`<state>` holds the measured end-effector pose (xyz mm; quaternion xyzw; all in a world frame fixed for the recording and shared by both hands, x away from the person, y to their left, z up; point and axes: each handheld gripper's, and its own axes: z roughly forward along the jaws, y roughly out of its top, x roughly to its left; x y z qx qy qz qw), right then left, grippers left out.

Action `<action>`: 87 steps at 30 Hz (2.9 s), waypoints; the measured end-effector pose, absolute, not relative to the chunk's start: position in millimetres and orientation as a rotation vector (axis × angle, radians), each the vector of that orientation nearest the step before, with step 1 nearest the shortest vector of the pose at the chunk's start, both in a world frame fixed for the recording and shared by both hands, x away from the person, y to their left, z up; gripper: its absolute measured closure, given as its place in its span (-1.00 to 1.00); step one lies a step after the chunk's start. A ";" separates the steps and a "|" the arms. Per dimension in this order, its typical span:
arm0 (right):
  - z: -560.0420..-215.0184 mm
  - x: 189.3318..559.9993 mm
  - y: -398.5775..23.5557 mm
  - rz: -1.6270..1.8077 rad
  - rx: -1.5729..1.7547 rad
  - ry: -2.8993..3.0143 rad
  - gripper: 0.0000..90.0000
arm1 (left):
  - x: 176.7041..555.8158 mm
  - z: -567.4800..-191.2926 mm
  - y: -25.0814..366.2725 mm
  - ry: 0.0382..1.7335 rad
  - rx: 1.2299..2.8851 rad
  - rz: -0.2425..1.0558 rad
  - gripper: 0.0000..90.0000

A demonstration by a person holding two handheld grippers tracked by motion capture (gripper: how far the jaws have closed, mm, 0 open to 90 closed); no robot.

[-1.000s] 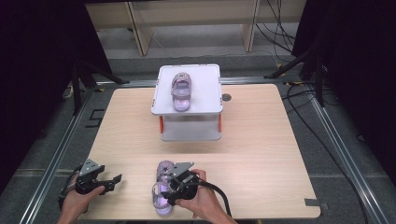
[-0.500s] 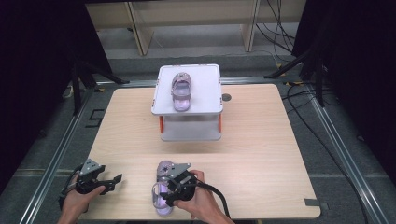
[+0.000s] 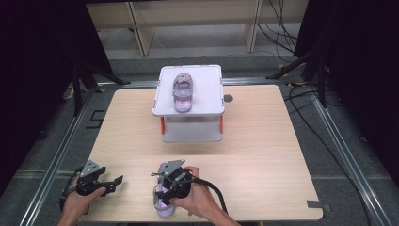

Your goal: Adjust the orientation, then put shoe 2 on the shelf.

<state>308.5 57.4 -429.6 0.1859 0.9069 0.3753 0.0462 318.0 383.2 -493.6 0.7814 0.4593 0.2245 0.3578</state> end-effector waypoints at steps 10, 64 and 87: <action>-434.3 312.4 68.8 1.098 0.526 2.798 -0.18 | 318.1 -494.7 381.4 1.198 1.986 0.565 -0.64; -408.7 347.2 21.1 1.294 0.593 2.845 0.87 | 318.7 -495.6 384.3 1.191 1.993 0.567 -0.64; -304.3 375.3 -55.0 1.286 0.668 2.721 0.87 | 318.2 -495.2 383.8 1.211 1.978 0.564 -0.64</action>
